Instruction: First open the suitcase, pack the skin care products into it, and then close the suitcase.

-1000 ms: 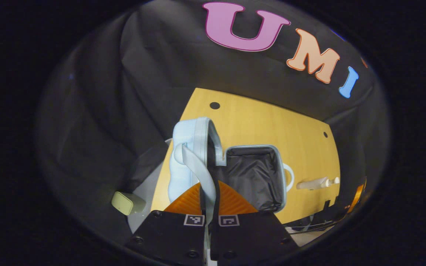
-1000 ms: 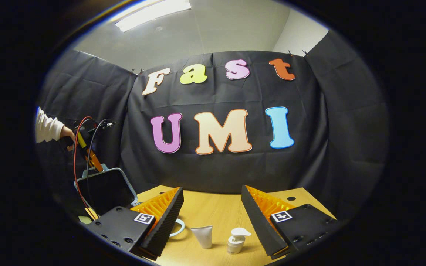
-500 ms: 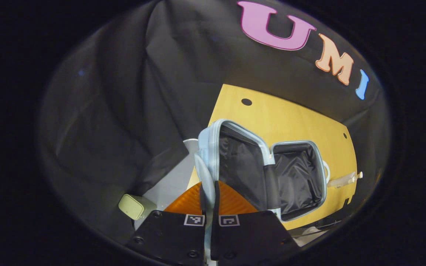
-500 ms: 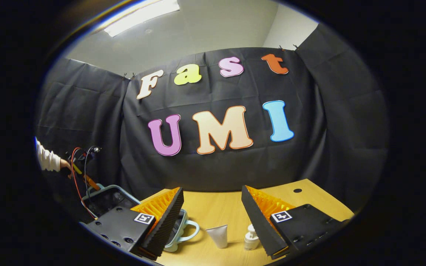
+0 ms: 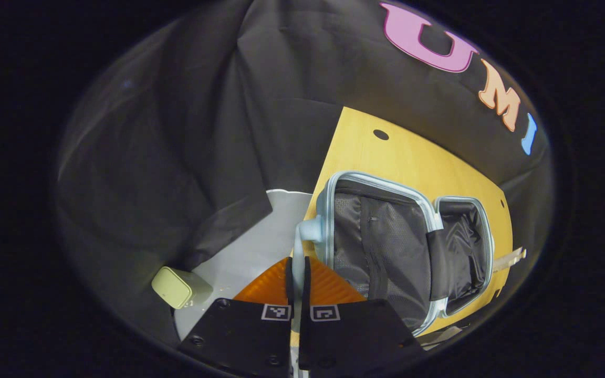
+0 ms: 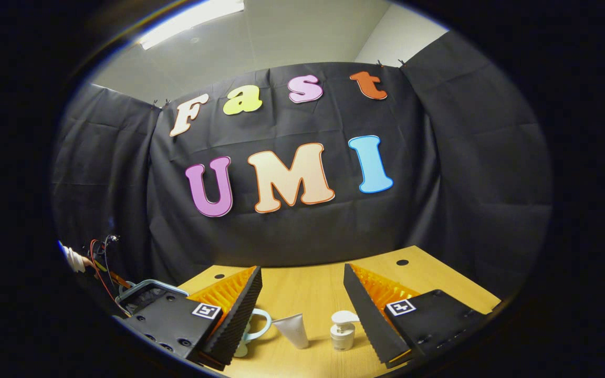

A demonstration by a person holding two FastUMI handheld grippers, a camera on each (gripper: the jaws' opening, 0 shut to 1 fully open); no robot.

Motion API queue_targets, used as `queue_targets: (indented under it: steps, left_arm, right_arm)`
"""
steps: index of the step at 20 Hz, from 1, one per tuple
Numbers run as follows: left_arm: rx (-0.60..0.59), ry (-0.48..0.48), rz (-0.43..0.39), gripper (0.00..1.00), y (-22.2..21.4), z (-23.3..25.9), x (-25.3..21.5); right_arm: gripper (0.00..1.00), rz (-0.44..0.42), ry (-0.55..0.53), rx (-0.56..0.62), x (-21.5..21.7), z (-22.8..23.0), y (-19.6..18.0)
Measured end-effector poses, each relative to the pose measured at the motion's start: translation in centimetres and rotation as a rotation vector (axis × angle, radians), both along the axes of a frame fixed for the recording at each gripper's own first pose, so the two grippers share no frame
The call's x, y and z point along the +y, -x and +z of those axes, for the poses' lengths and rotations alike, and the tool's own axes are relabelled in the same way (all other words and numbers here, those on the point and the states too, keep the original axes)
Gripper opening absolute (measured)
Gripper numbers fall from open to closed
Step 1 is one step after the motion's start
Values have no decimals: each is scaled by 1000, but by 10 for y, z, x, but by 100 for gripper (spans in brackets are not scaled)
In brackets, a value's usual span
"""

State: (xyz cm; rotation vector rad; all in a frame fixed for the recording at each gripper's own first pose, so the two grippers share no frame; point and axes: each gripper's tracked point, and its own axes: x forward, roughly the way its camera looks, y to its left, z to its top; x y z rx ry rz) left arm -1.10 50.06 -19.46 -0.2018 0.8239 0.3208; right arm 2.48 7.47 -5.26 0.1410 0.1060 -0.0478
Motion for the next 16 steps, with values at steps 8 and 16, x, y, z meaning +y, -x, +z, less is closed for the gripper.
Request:
queue_targets:
  steps: [8,16]
  left_arm:
    - [-1,34,73,2,6,-46,20]
    - [-167,-223,106,96,8,55,19]
  right_arm:
    - [98,11,22,43,-7,-13,5]
    - [98,41,20,78,-22,-34,1]
